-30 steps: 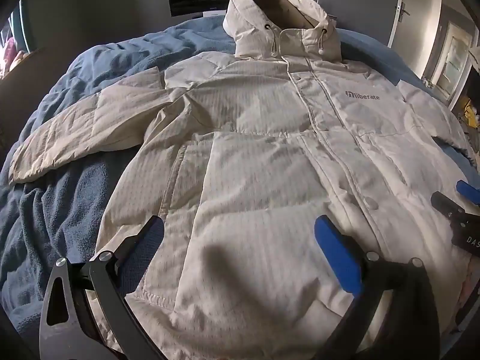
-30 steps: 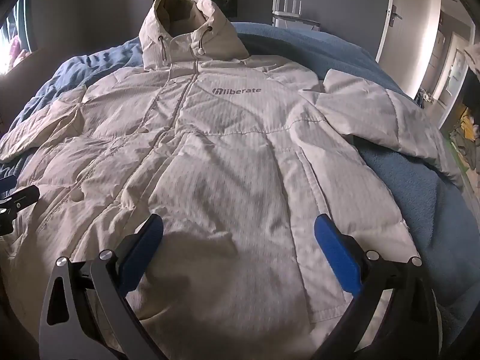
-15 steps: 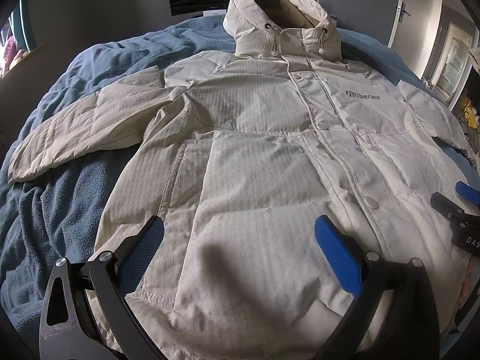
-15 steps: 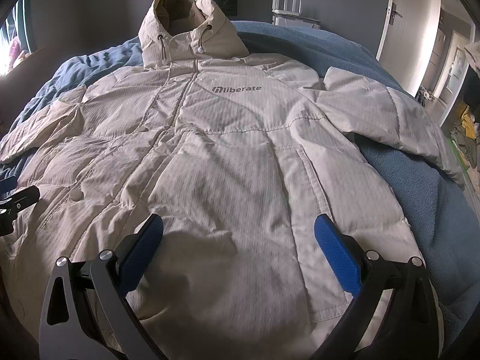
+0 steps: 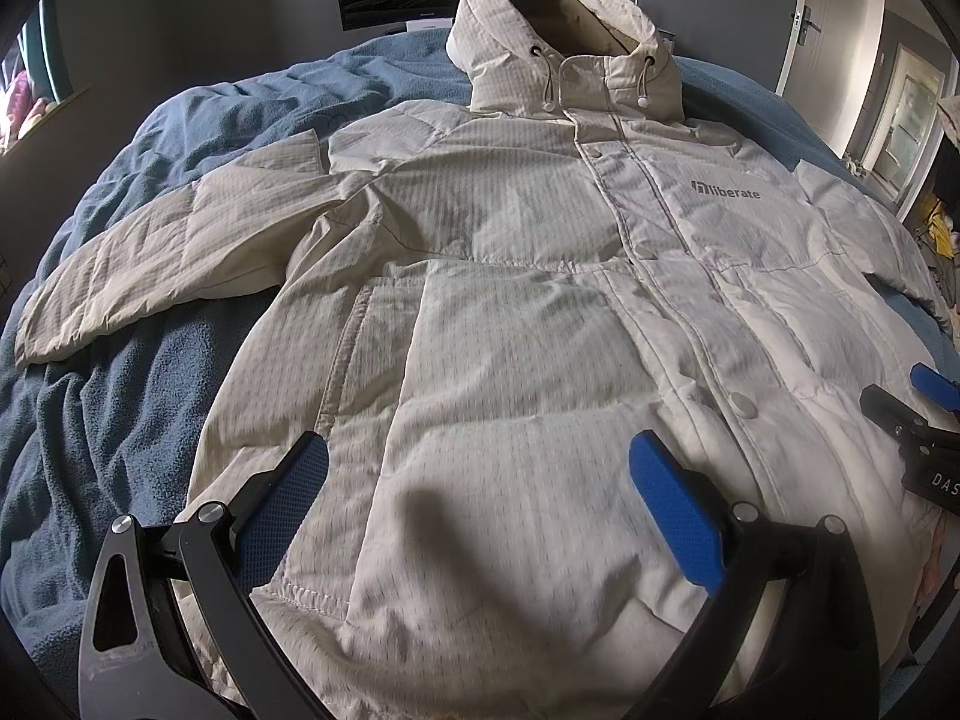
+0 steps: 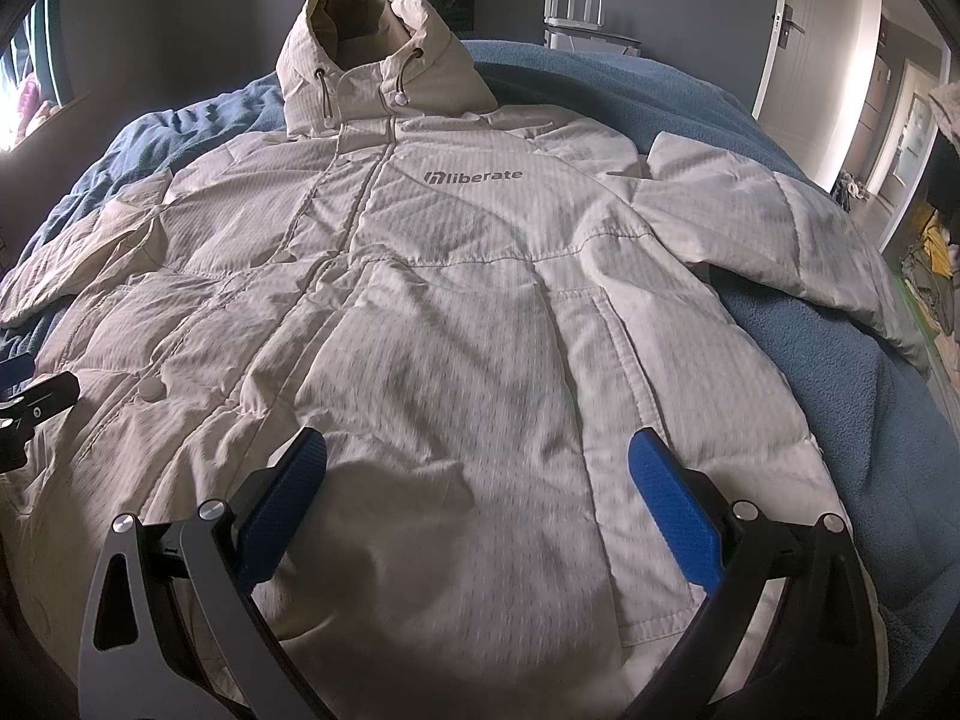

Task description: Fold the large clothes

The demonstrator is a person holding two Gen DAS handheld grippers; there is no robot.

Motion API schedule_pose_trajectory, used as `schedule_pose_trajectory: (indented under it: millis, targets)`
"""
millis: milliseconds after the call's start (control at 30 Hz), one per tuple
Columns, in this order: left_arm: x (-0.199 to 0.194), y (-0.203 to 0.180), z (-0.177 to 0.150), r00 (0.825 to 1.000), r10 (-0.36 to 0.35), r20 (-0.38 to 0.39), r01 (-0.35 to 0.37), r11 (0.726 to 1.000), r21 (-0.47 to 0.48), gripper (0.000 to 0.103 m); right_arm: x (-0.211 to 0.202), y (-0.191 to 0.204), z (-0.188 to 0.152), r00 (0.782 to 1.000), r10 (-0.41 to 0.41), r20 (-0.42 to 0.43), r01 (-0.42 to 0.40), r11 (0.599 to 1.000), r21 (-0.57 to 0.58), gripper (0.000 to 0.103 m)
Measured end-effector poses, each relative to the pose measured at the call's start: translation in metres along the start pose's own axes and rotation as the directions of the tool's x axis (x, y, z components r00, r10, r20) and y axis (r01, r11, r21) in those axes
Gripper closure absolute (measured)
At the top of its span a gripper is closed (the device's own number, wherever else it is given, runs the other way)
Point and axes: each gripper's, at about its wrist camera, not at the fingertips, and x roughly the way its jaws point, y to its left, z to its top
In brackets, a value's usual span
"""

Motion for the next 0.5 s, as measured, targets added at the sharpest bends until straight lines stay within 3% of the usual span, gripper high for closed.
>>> schedule_pose_trajectory:
  millis: [500]
  targets:
    - [0.0051,0.0004,-0.0059,1.000,-0.003,-0.006,0.003,1.000,-0.004,0.006,0.0017,-0.0003,-0.0008,1.000,0.001,-0.002,-0.001,1.000,0.001,0.006]
